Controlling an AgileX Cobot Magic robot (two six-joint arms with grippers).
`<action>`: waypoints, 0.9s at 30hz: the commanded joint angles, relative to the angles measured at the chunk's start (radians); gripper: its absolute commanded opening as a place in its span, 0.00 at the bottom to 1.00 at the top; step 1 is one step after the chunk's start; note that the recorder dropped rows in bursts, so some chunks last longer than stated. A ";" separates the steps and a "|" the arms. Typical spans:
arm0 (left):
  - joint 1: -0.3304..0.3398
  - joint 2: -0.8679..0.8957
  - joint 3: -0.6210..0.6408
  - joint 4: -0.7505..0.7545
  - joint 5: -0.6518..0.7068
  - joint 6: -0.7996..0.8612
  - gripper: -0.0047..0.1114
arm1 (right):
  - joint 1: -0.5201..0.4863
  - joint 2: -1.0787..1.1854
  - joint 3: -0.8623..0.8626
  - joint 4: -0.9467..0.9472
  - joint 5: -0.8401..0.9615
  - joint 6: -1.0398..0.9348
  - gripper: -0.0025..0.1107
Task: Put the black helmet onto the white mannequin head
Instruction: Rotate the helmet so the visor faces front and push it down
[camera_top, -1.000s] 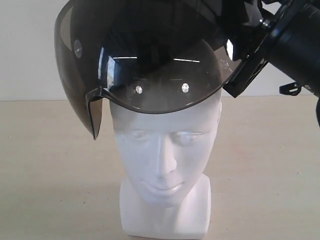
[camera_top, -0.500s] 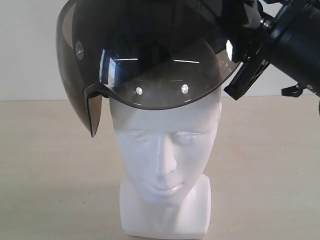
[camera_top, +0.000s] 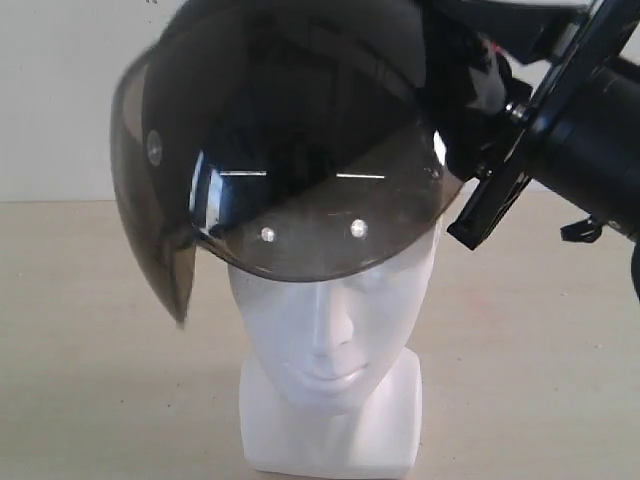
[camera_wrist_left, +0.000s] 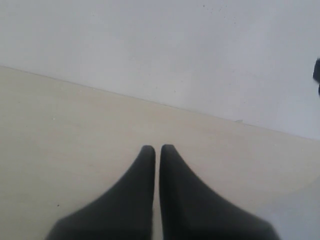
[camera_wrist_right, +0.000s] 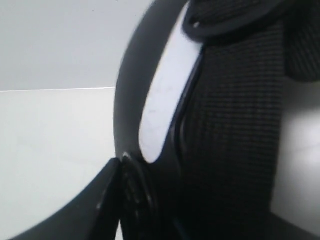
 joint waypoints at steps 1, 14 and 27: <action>-0.004 -0.002 0.004 0.004 0.003 -0.004 0.08 | -0.001 -0.004 0.026 -0.092 0.038 -0.014 0.02; -0.004 -0.002 0.004 0.004 0.003 -0.004 0.08 | -0.001 -0.006 0.026 -0.113 0.021 -0.016 0.02; -0.004 -0.002 0.004 0.004 0.003 -0.004 0.08 | -0.008 -0.008 0.082 -0.064 0.016 -0.024 0.02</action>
